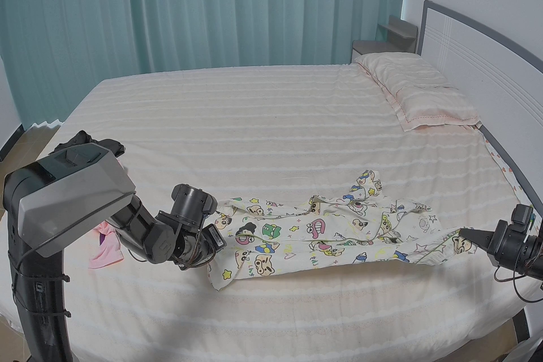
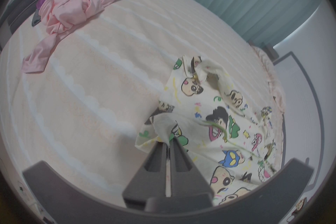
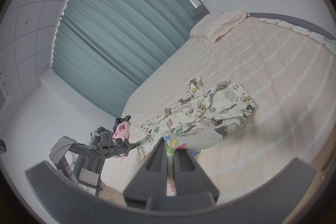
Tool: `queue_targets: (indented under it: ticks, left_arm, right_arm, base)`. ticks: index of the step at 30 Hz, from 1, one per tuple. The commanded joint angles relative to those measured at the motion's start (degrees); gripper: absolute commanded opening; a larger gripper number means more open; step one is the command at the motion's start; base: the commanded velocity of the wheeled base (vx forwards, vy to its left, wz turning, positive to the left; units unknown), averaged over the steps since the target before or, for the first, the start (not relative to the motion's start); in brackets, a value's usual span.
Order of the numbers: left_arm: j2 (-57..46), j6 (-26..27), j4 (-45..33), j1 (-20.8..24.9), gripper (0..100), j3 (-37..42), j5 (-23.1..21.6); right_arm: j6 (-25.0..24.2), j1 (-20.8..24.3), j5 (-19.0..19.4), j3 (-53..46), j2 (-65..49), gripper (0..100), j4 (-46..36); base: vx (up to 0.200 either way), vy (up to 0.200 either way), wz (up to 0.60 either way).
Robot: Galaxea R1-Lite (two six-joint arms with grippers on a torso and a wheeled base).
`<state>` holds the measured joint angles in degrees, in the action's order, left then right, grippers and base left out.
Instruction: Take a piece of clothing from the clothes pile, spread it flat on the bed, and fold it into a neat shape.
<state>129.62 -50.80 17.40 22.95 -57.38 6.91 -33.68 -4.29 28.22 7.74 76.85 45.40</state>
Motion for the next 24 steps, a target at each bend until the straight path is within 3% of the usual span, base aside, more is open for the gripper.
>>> queue_targets:
  ticks: [1, 5, 19, 24]
  left_arm:
    - [-2.9, 2.3, -4.3, -0.6, 0, -1.8, -1.6]
    - [-5.2, 6.1, -10.9, -3.0, 0, -3.6, -2.0]
    - [-2.8, 7.3, -13.1, -8.4, 0, -9.5, -2.7]
    - [-3.8, 12.8, -22.9, -9.7, 0, -10.3, -8.8]
  right_arm:
    - [0.0, -0.5, 0.0, 0.3, 0.7, 0, 0.0]
    - [0.0, -0.8, 0.0, 0.7, 1.0, 0, 0.0]
    - [0.5, -2.0, 0.0, 0.8, 1.5, 0, -1.3]
    - [0.7, -2.7, 0.0, 1.0, 1.5, 0, -1.6]
  base:
    - [0.0, 0.0, 0.0]
    - [0.0, 0.0, 0.0]
    - [0.0, 0.0, 0.0]
    - [0.0, 0.0, 0.0]
